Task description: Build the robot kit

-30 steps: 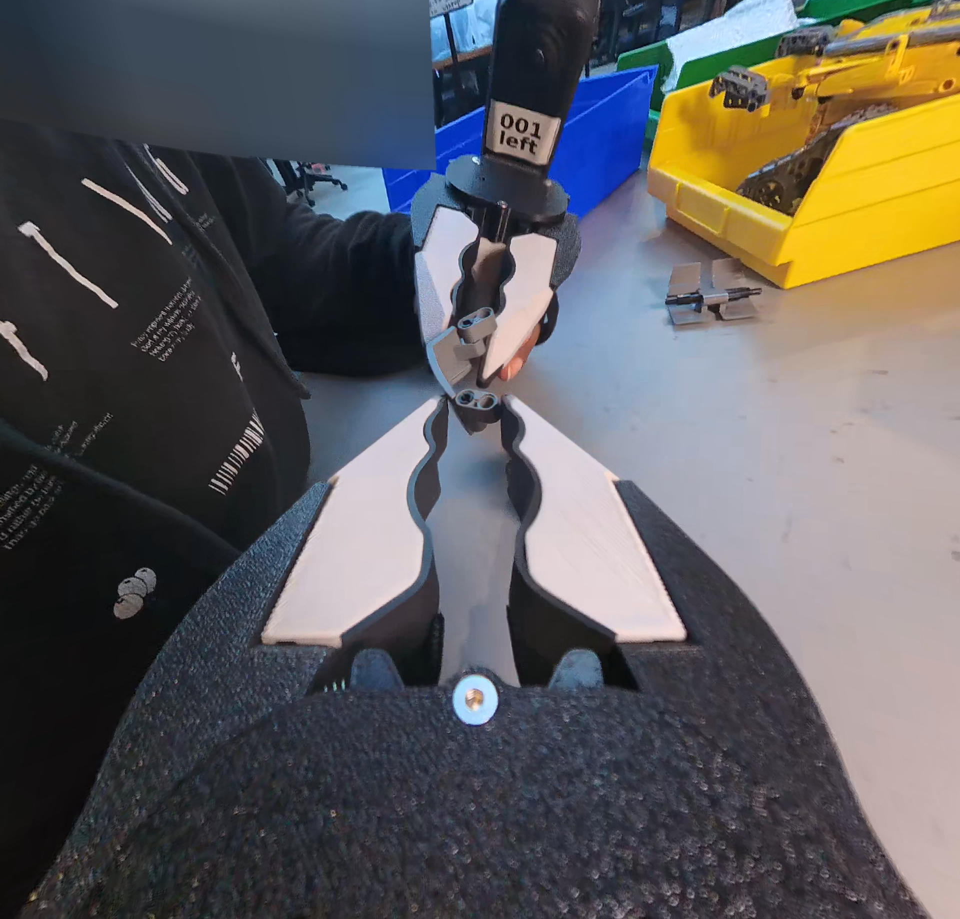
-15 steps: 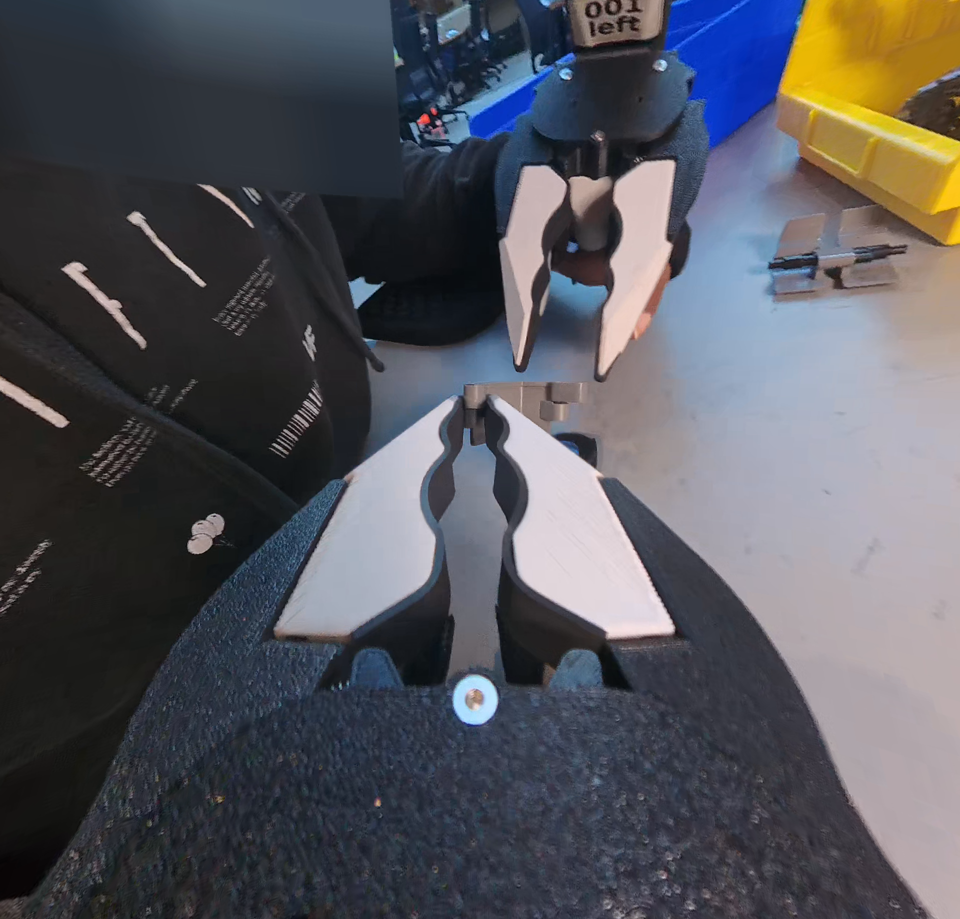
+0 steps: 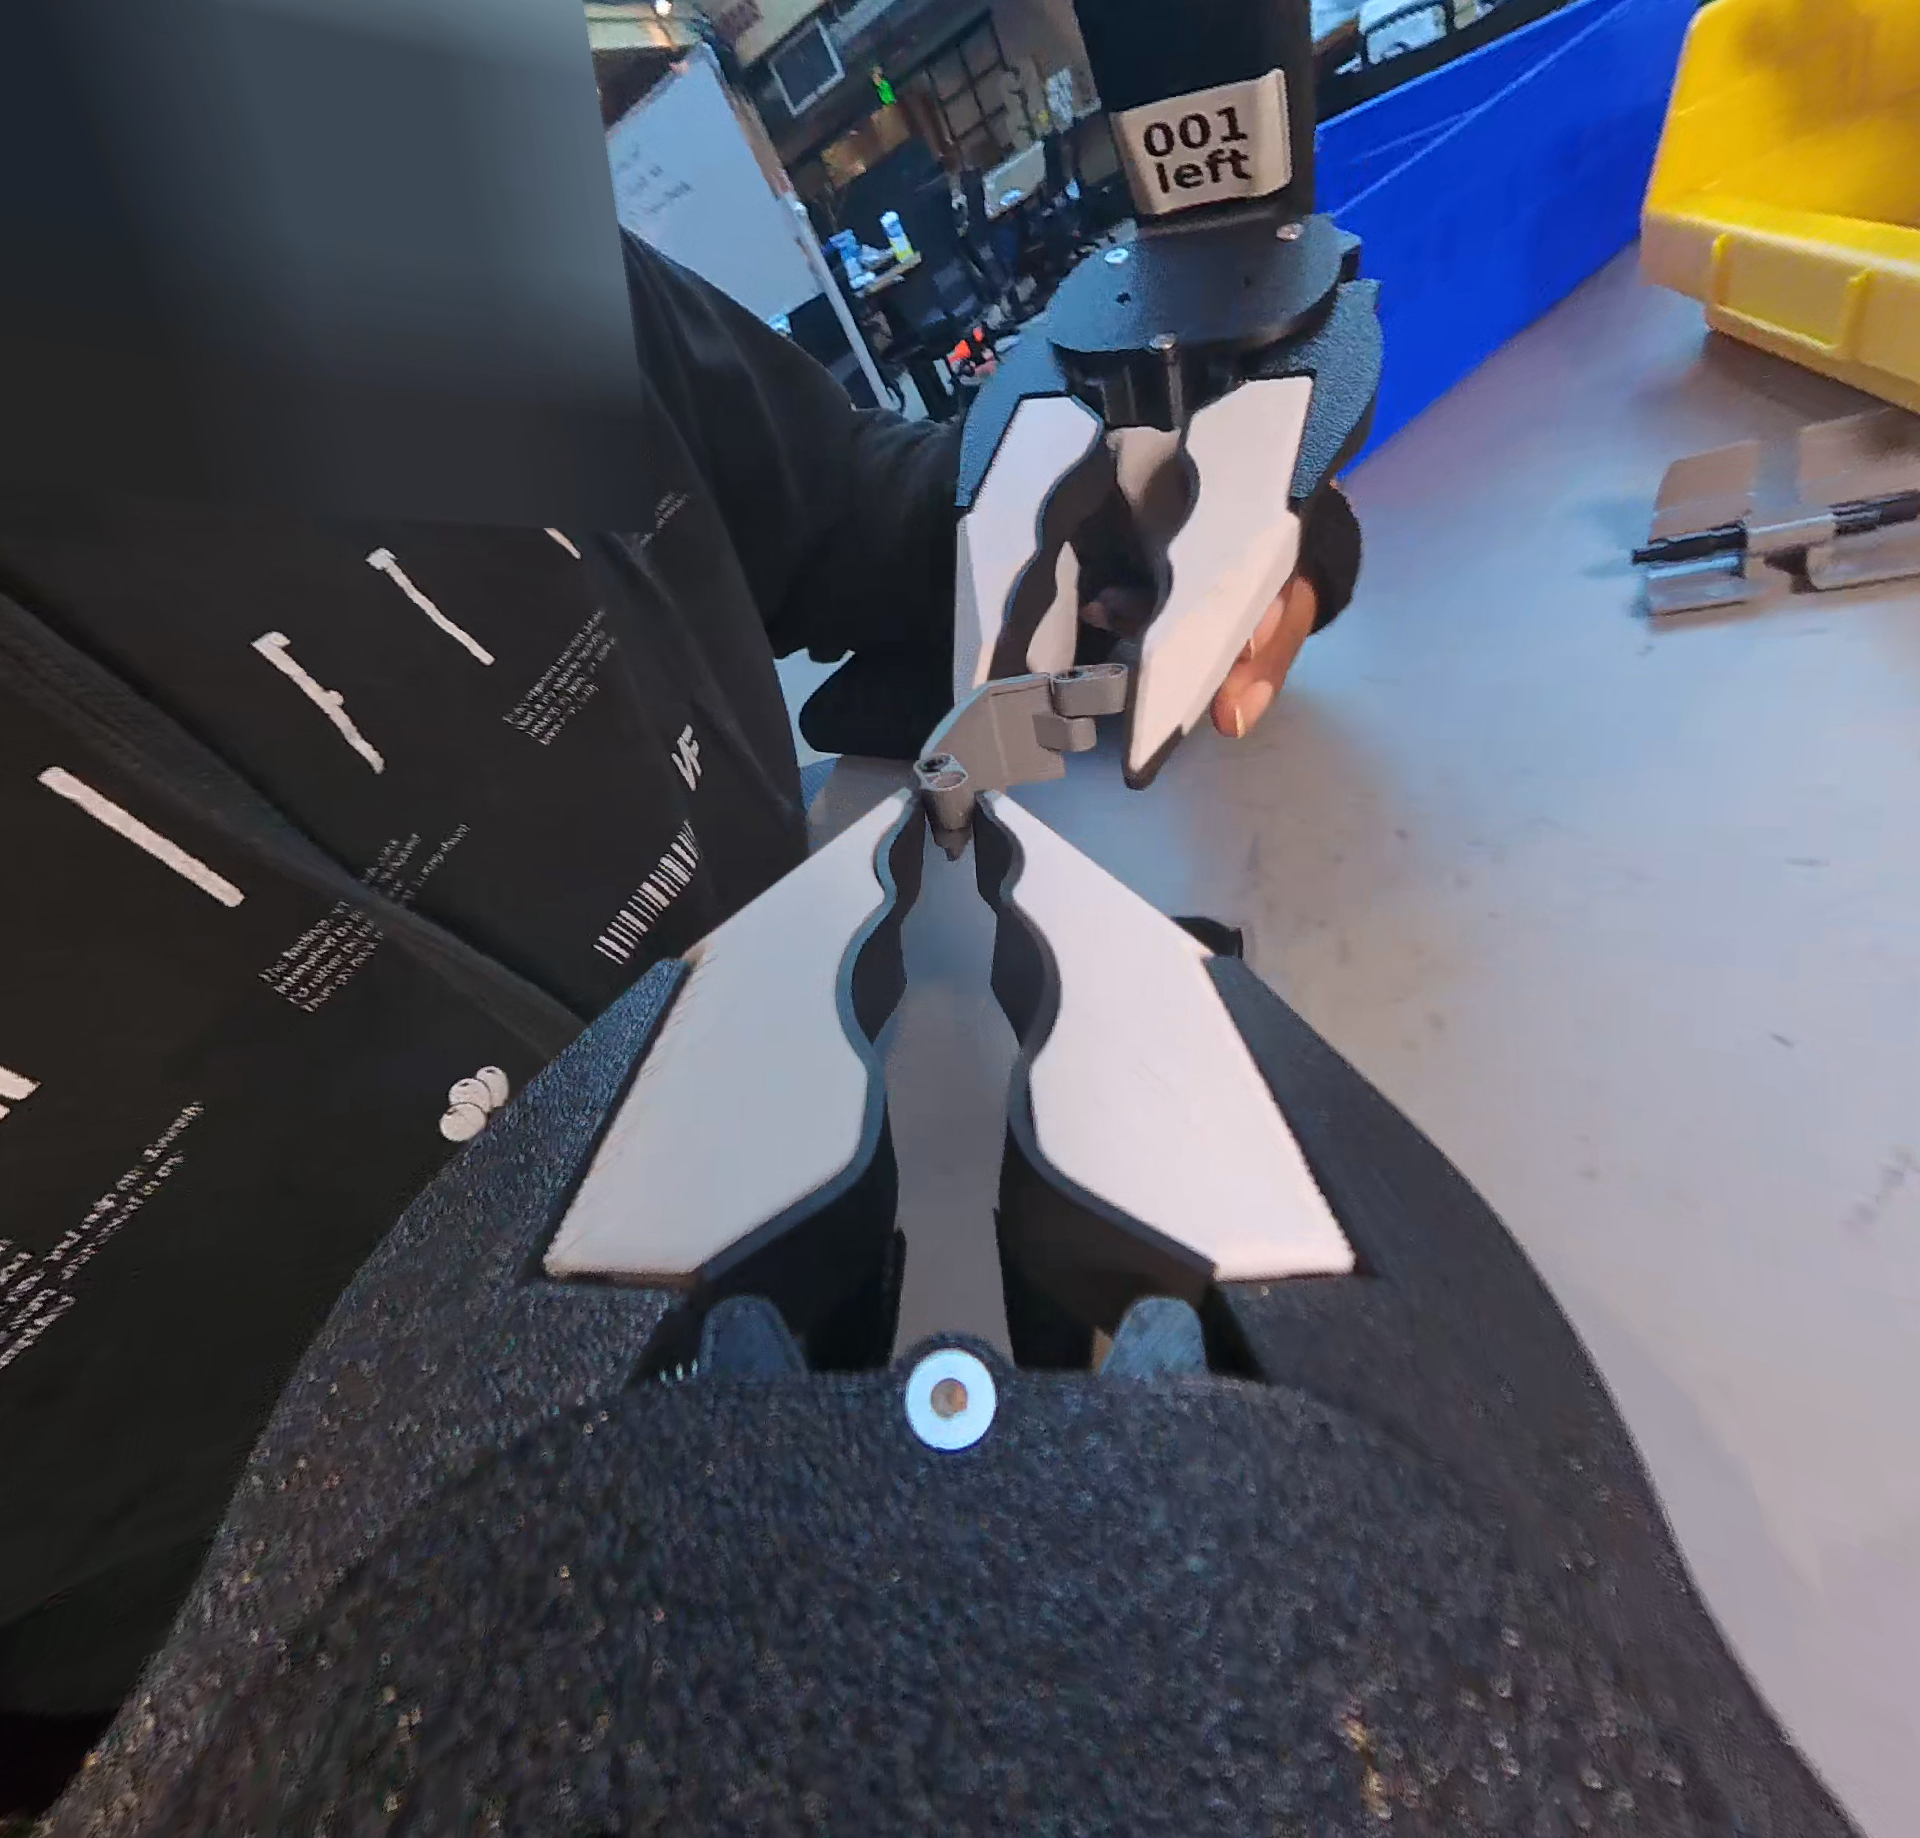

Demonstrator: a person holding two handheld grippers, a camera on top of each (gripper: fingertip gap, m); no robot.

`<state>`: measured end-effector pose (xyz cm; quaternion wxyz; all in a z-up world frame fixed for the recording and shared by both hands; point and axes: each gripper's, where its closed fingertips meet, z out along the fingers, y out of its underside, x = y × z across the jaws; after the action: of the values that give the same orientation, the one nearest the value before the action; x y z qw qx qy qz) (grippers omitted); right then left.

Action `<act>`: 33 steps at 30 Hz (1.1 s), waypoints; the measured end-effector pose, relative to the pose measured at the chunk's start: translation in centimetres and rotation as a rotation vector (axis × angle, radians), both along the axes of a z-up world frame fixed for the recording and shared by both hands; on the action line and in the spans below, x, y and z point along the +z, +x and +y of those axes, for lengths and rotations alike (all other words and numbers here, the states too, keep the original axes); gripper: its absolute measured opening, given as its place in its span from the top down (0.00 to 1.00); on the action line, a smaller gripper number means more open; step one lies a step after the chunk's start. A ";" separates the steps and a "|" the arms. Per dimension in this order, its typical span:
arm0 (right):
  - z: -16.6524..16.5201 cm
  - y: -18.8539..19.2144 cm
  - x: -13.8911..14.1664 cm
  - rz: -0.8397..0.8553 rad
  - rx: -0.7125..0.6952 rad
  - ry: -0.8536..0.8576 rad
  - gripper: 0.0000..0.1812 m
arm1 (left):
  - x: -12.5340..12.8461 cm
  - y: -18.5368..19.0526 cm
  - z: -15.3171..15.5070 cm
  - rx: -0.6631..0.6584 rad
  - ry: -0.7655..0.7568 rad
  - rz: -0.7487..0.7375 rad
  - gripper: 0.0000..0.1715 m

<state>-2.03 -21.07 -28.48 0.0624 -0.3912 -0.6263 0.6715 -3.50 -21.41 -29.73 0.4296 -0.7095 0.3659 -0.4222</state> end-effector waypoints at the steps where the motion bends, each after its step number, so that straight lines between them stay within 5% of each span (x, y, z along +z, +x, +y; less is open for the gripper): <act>1: 0.0 0.0 -0.2 -0.008 -0.011 0.010 0.95 | -0.2 0.0 0.0 0.013 -0.013 0.012 0.82; 16: 0.4 0.2 -4.1 -0.212 -0.016 0.138 0.94 | -4.4 -0.1 -0.2 0.157 -0.045 0.267 0.82; 33: 0.1 0.7 -5.0 -0.327 0.012 0.053 0.95 | -4.7 -0.4 -0.4 0.183 -0.032 0.325 0.83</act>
<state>-1.36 -21.01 -33.53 -0.0340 -0.4898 -0.6479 0.5824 -3.89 -21.82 -34.42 0.3900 -0.8054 0.3575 -0.2672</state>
